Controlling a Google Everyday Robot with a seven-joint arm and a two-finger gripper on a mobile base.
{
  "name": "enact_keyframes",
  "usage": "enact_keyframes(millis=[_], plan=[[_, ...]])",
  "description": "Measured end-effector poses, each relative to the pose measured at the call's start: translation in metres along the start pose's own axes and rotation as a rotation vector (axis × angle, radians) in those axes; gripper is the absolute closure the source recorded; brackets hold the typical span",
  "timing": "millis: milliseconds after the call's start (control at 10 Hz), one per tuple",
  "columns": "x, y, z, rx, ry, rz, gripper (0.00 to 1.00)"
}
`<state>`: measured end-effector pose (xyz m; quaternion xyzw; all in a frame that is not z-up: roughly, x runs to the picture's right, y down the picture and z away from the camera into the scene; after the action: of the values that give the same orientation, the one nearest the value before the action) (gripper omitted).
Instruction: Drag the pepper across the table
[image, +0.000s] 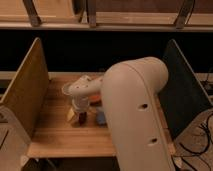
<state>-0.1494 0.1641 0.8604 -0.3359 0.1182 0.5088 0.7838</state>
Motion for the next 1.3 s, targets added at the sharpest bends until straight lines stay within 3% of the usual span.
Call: enact_keyframes(millis=[400, 1100, 1300], plan=[[0.01, -0.007, 0.007, 0.031, 0.029, -0.005, 0.23], [0.01, -0.004, 0.009, 0.077, 0.03, -0.031, 0.91], [0.01, 0.0, 0.01, 0.086, 0.027, -0.041, 1.0]])
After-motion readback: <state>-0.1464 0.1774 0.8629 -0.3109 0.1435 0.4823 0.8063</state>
